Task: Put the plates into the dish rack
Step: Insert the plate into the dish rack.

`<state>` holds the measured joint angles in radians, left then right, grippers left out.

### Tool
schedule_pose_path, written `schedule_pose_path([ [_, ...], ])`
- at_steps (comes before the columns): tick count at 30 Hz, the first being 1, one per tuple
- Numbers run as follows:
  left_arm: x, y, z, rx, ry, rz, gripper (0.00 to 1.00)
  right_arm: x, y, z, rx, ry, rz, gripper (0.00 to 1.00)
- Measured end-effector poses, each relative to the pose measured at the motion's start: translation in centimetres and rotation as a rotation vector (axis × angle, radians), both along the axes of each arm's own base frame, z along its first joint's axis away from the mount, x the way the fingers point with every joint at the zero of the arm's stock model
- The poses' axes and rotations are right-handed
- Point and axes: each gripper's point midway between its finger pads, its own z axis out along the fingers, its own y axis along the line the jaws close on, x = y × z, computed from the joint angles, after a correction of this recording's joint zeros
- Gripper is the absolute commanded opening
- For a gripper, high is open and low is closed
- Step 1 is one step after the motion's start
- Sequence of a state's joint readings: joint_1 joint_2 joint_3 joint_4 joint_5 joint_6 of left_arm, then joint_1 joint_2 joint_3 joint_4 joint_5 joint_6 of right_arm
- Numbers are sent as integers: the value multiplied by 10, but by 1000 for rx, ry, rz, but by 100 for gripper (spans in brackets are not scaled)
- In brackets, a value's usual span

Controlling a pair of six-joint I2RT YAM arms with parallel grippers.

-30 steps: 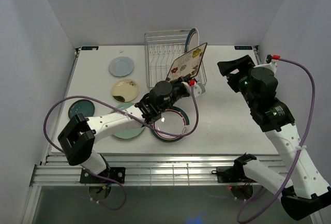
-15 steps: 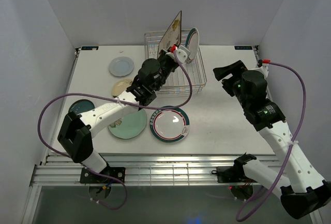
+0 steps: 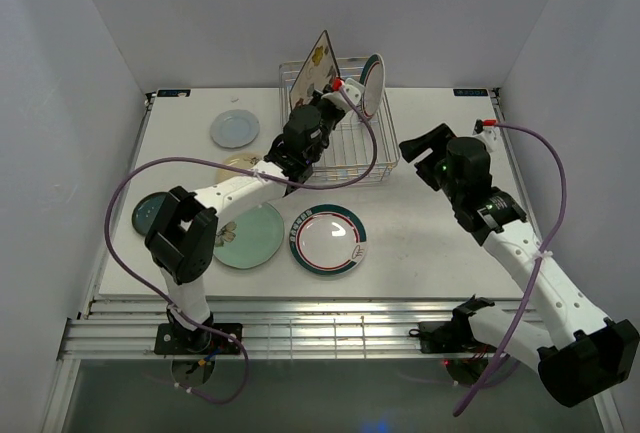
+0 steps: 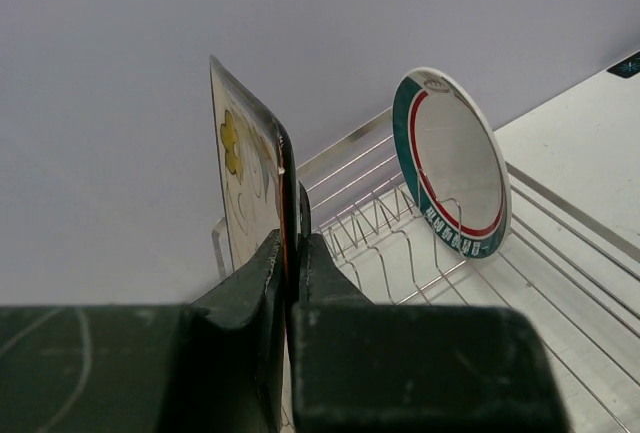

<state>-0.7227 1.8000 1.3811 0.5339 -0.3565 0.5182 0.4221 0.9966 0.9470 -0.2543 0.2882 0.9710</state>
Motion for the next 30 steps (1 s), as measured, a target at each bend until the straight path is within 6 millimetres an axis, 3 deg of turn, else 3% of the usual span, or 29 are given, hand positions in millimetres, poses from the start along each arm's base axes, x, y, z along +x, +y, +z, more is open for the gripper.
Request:
schedule_pose_path([
  [5,16,13,-12,-15,14,33,0,3,1,-13,-22,3,6,77],
  [13,37,51,13,-126,-58,90,0,4,1,-34,-44,-1,14,79],
  [17,46,65,16,-157,-61,84,0,8,2,-35,-47,-25,22,79],
  [23,56,74,10,-177,-32,28,0,12,9,-36,-43,-74,56,79],
  [30,60,73,7,-195,-7,-57,0,5,6,-51,-47,-82,59,79],
])
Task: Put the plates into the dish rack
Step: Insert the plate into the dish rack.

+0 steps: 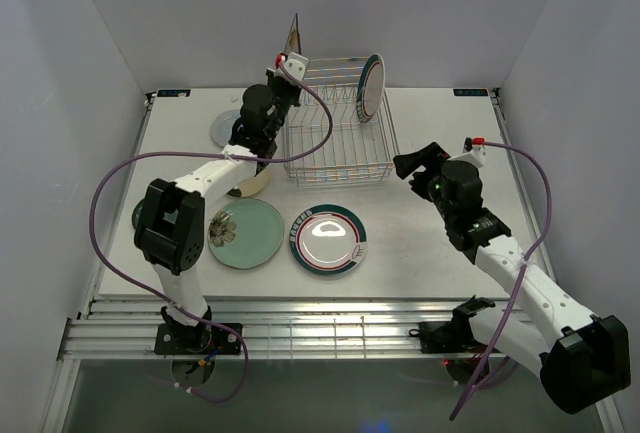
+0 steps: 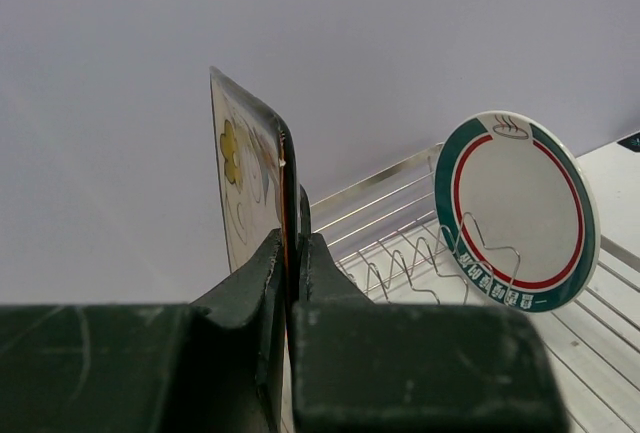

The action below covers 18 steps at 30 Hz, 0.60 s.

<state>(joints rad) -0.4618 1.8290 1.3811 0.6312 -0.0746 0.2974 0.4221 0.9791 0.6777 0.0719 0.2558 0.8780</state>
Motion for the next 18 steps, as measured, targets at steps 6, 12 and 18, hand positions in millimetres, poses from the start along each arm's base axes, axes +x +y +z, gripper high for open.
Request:
schedule_pose_path([
  [6,1,-10,-3,6,0,-54,0,-6,-5,8,11,-42,-10,80],
  [12,14,-23,-22,16,15,-87,0,-5,-6,12,4,-62,-11,80],
  [18,26,-27,-38,18,42,-90,0,-4,-8,11,-2,-63,-20,80],
])
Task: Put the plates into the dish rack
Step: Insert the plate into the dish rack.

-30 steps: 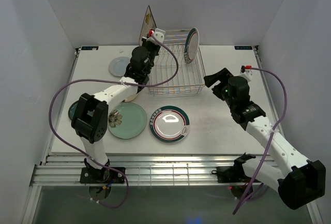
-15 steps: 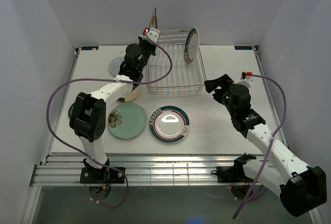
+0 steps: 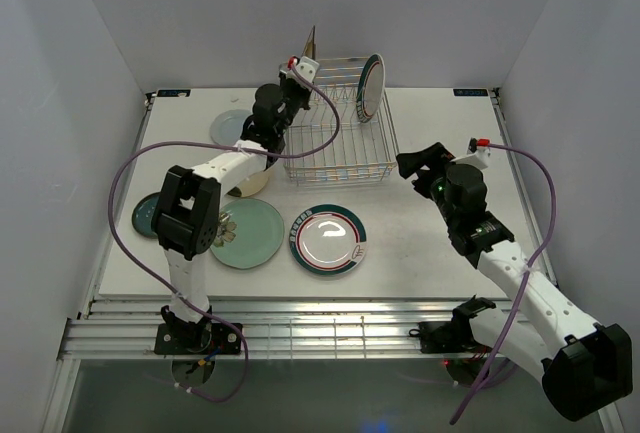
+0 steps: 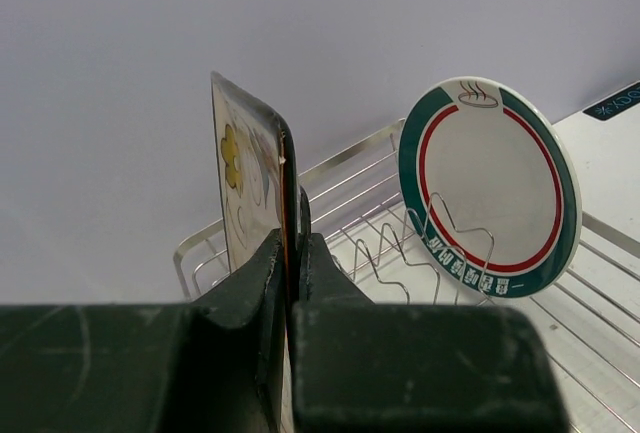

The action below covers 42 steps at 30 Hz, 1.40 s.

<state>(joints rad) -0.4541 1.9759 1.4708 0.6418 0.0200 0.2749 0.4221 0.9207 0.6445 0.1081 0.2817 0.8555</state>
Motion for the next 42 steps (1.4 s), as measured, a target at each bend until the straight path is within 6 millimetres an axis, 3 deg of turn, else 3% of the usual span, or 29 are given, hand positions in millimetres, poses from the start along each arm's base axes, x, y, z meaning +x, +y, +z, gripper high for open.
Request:
schedule_pose_path([
  [4,1,0,4,-10,-1,0,0,1,0,-2,-3,6,0,80],
  [12,3,-1,43,-53,-75,3,0,4,1,-8,-13,20,1,81],
  [16,6,-2,51,-67,-102,4,0,4,2,-10,-19,24,2,81],
  [19,13,-5,46,-70,-105,6,0,4,1,-11,-26,22,3,82],
  [30,28,-19,-8,-28,-17,46,0,5,1,-11,-37,20,3,83],
  [42,25,-26,7,-44,-58,68,0,5,0,-11,-40,20,3,85],
])
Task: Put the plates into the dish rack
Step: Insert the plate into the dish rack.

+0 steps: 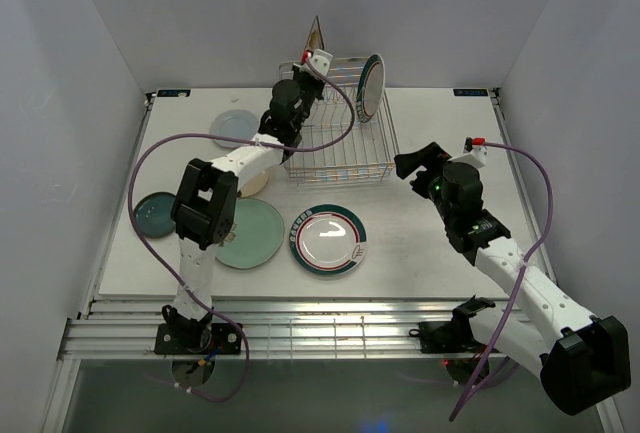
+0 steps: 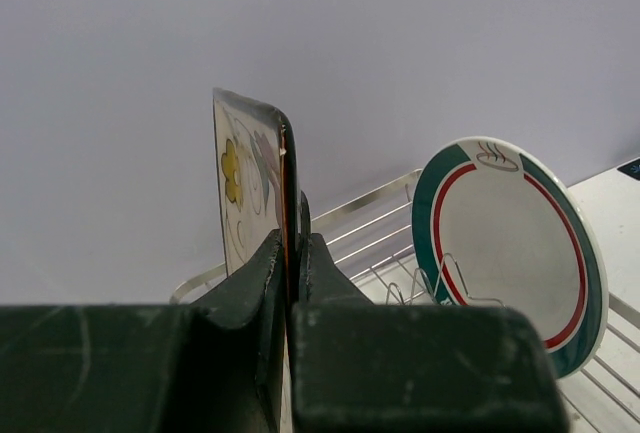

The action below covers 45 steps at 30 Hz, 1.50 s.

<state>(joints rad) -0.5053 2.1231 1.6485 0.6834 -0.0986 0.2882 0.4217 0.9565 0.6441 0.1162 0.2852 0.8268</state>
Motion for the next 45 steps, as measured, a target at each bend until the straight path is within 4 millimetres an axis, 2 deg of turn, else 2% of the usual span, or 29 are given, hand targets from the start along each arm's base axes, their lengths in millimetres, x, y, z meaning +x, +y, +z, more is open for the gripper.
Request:
schedule_pose_path([
  [8,-2,-10,17,-8,-48,-9,0,0,0,0,-2,0,0,86],
  [24,-3,-9,19,-20,-68,11,0,0,-2,-2,-16,-1,1,86],
  [45,1,-7,-21,-1,-19,27,0,-1,-4,-2,-17,-12,-1,87],
])
